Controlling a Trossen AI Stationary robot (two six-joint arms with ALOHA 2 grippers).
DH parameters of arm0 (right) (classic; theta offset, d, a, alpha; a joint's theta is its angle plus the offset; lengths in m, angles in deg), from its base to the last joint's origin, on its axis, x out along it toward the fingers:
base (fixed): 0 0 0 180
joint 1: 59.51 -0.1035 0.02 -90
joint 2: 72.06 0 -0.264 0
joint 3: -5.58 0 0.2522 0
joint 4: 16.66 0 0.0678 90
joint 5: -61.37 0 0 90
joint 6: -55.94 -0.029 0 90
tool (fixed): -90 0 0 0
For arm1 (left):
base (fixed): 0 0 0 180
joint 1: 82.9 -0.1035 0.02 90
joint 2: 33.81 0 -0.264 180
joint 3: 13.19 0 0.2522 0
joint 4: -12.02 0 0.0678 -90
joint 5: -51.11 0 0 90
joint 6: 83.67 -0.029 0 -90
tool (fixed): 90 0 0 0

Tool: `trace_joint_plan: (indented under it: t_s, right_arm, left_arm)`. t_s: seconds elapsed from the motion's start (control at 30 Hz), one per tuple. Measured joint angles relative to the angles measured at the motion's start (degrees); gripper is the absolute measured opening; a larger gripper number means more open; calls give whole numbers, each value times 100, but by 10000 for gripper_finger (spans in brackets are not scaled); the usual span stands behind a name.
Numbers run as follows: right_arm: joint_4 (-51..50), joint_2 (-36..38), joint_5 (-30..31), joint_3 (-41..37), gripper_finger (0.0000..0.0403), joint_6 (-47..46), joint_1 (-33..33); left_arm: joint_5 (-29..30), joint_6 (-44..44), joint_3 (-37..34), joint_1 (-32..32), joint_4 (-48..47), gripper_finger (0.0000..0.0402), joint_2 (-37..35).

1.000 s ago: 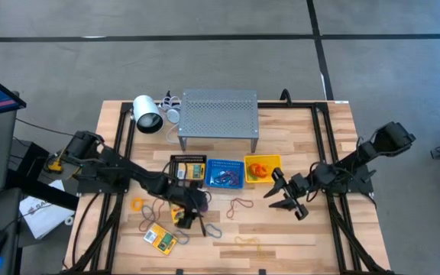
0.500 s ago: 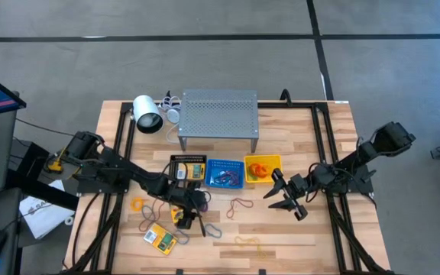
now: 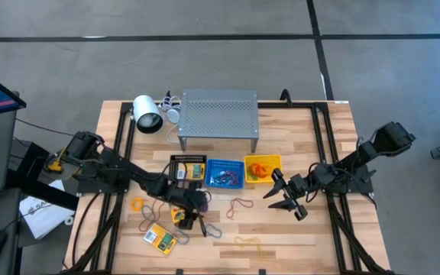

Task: Pick & Place Office Desk Supplies
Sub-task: Put the purple spiral keychain into the yellow bin

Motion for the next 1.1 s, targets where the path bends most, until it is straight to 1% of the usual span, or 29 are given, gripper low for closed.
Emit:
trace_joint_plan:
  t_s: [0.13, 0.27, 0.4, 0.5, 0.6, 0.83, 1.1]
  right_arm:
    - [0, 0, 0, 0, 155, 0, 0]
    - [0, 0, 0, 0, 155, 0, 0]
    - [0, 0, 0, 0, 155, 0, 0]
    - [-7, 2, 0, 0, 155, -1, 0]
    - [-36, 2, 0, 2, 155, -38, 0]
    - [-133, 2, 0, 2, 155, -151, -1]
    - [-168, 2, 0, 2, 155, -151, -2]
  left_arm:
    - [80, -163, 0, 30, 584, 181, 0]
    - [298, -240, 0, 18, 776, 181, -2]
    - [337, -246, -4, -58, 925, 181, 81]
    - [358, -257, 38, -106, 1275, 181, 302]
    - [303, -244, 26, -101, 1145, 181, 419]
    - [317, 169, 24, 7, 275, 181, 424]
    - [378, 303, 24, 228, 81, 181, 424]
